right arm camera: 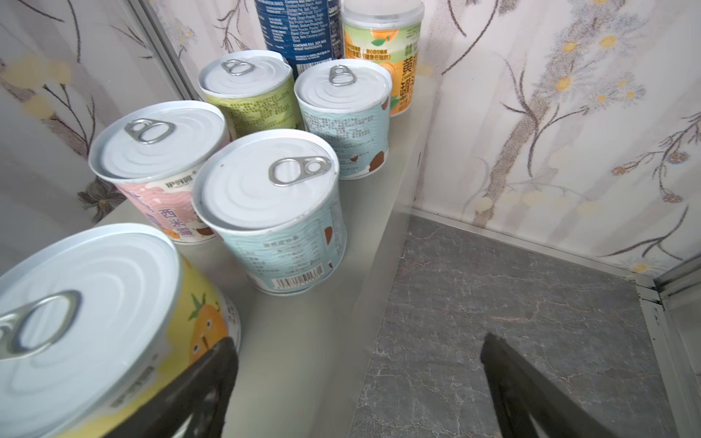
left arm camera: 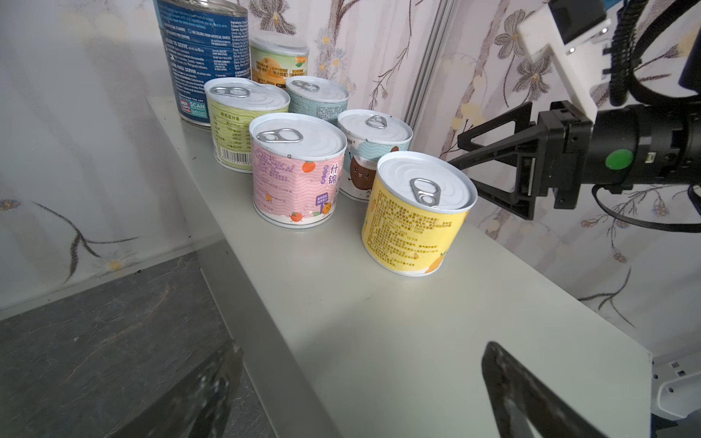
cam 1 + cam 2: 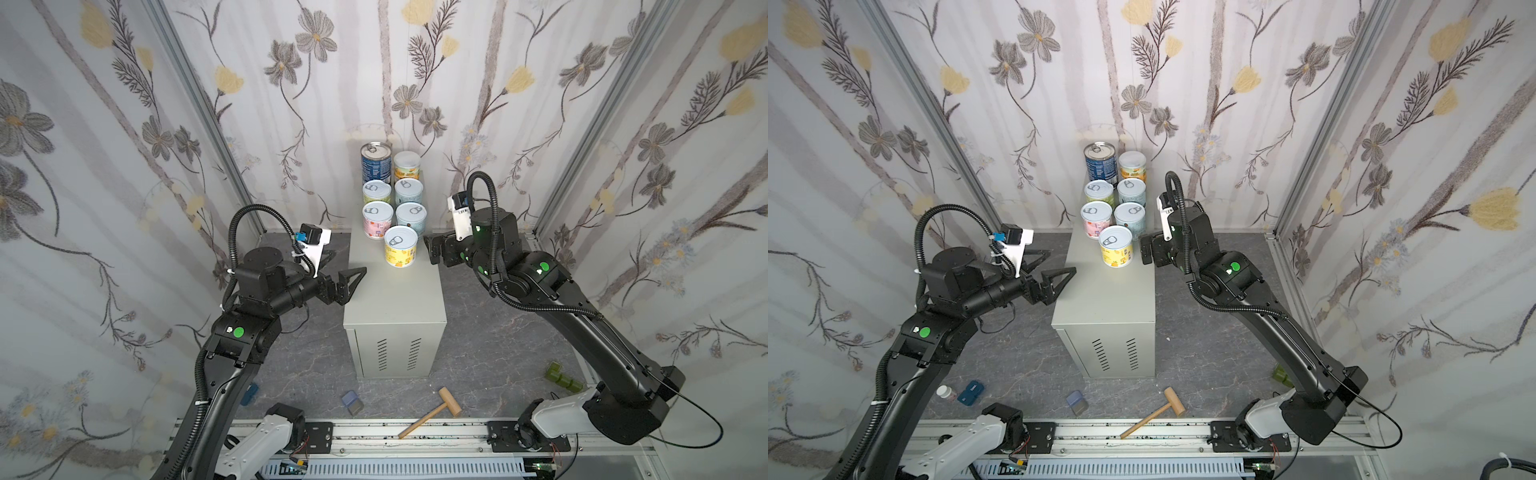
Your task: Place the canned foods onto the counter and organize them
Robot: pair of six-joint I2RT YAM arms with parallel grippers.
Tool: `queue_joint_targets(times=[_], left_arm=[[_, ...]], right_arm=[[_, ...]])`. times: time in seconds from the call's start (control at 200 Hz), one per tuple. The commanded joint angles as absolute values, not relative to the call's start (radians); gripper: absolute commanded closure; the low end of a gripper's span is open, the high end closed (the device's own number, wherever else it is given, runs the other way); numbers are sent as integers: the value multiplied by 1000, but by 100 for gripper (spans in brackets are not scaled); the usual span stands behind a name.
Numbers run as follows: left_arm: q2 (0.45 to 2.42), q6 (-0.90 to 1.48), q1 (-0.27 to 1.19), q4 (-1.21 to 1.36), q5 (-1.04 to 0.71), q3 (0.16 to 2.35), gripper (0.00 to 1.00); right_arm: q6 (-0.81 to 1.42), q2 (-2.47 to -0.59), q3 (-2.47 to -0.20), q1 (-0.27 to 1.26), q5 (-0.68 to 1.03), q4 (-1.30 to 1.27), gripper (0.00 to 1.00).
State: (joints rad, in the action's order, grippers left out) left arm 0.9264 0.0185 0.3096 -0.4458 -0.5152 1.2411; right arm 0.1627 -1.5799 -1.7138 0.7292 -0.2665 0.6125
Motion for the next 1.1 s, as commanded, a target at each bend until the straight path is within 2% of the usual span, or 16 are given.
queue_joint_targets(times=[0.0, 0.27, 0.834, 1.094], left_arm=[[931, 5, 310, -436, -509, 1250, 0], [934, 6, 310, -437, -501, 1255, 0], [977, 27, 309, -451, -318, 1277, 0], [985, 34, 309, -448, -305, 1275, 0]], right_arm=[[144, -1590, -1716, 741, -227, 548, 0], [131, -1590, -1724, 764, -209, 542, 0], [163, -1638, -1720, 818, -267, 544, 0], [163, -1637, -1718, 822, -273, 540, 0]])
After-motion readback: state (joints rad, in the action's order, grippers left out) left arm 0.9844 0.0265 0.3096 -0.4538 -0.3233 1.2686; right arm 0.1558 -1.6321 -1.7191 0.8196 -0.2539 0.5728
